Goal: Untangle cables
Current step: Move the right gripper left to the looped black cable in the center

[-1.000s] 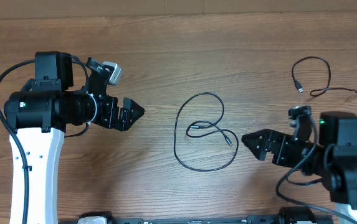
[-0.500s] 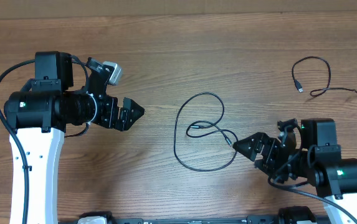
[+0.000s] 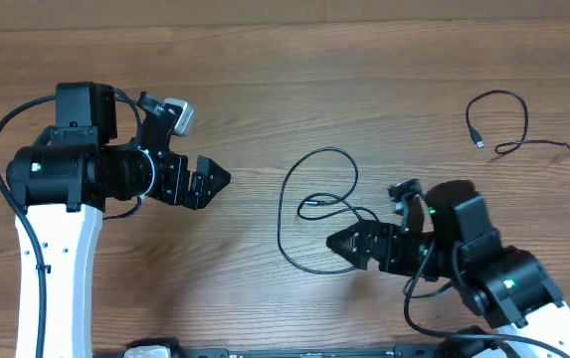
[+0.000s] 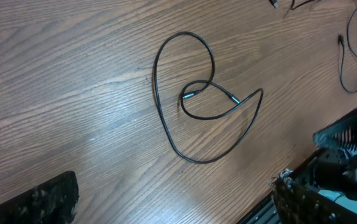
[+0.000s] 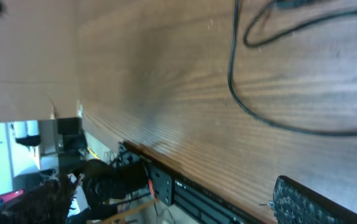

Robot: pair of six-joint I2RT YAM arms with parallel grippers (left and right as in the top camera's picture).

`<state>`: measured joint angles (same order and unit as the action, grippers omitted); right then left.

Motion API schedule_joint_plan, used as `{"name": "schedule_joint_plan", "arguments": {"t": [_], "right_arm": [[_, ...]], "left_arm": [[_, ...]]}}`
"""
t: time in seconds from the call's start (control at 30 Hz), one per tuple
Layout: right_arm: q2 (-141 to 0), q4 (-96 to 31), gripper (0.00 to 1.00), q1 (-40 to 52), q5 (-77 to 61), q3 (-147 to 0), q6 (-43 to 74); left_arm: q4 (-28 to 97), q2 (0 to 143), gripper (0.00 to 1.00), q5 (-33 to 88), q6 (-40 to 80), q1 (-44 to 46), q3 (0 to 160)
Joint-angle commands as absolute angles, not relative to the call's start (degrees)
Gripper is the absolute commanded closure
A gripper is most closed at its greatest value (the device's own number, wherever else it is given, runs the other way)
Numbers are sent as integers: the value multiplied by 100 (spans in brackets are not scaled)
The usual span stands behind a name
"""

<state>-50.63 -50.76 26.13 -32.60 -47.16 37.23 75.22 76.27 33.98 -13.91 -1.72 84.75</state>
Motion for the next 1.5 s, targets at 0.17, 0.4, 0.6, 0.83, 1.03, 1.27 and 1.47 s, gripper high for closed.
{"name": "schedule_joint_plan", "arguments": {"t": [0.17, 0.4, 0.6, 0.83, 1.03, 1.27, 1.47], "right_arm": [[-5693, -4934, 0, 3022, -2762, -4707, 4515], [-6381, -4812, 0, 3020, -2766, -4707, 4517], [-6672, -4491, 0, 3020, -2764, -4707, 4517], [-6689, -3979, 0, 3020, -2718, -4707, 4521], [-6689, -3822, 0, 3020, -2436, -4707, 4519], [-6689, -3750, 0, 3020, -2174, -4707, 4519], [-6689, -3804, 0, 3020, -1439, -4707, 4442]], "left_arm": [[7511, 7564, 0, 3400, -1500, -189, 8560], [7513, 7564, 1, 3400, -1500, -189, 8560], [7511, 7564, 1, 3400, -1500, -189, 8560], [7511, 7564, 1, 3400, -1500, -189, 8560], [7511, 7564, 0, 3400, -1500, -189, 8560], [7511, 7564, 0, 3400, -1500, -189, 8560], [7511, 7564, 0, 3400, -1500, -189, 8560]]}}
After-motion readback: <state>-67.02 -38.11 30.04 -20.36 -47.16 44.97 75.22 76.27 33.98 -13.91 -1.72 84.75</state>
